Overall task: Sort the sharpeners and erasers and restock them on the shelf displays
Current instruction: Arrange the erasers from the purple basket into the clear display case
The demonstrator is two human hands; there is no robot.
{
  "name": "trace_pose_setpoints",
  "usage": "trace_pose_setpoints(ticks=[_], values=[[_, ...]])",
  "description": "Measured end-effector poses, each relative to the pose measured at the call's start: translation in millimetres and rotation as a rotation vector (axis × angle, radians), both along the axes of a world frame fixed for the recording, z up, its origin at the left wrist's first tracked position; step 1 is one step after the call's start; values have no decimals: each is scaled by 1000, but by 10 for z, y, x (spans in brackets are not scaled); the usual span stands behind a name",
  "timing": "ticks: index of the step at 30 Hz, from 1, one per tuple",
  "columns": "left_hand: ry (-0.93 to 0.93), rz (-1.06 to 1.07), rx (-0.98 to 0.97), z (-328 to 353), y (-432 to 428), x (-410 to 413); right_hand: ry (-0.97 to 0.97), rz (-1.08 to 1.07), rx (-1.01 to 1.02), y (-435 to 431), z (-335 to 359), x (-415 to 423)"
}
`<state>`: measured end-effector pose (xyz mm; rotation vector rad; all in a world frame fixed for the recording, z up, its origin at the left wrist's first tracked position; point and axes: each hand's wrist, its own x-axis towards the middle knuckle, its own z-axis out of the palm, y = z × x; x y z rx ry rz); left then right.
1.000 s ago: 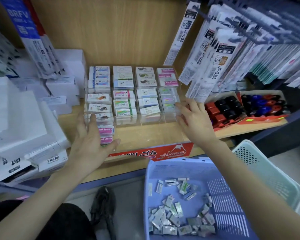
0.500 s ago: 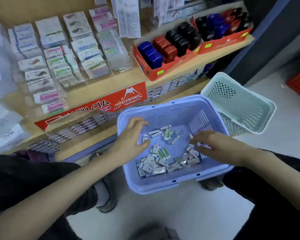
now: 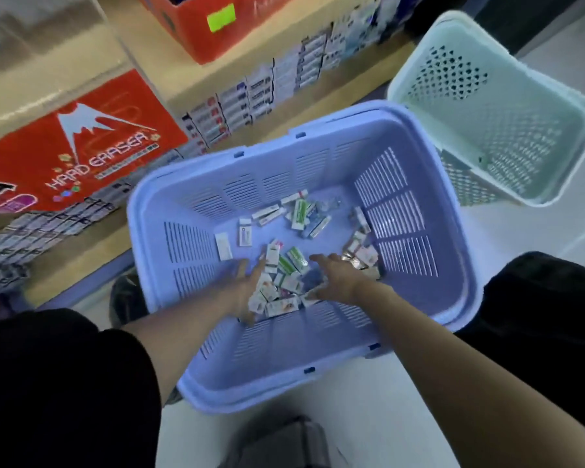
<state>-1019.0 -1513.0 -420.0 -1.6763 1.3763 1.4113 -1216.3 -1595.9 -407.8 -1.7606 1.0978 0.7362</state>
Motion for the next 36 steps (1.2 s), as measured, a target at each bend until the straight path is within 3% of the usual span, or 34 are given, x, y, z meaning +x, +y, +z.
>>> trace_pose_setpoints(ticks=[5, 11, 13, 15, 21, 27, 32, 36], values=[[-170, -108, -221, -245, 154, -66, 5, 35, -25, 46, -338, 243], [-4, 834, -374, -507, 15, -72, 11, -547, -10, 142, -554, 491], [-1, 974, -358, -521, -24, -58, -4, -650, 35, 130, -589, 528], [8, 1032, -356, -551, -25, -63, 2, -584, 62, 166, -589, 606], [108, 1046, -261, -566, -75, -68, 64, -503, -90, 301, -628, 748], [114, 989, -194, -539, -91, -120, -43, -625, 140, 351, -584, 725], [41, 830, -261, -512, 1, -159, -62, -598, 163, 360, -644, 699], [78, 783, -245, -427, 3, -93, -137, -712, 206, 293, -585, 584]])
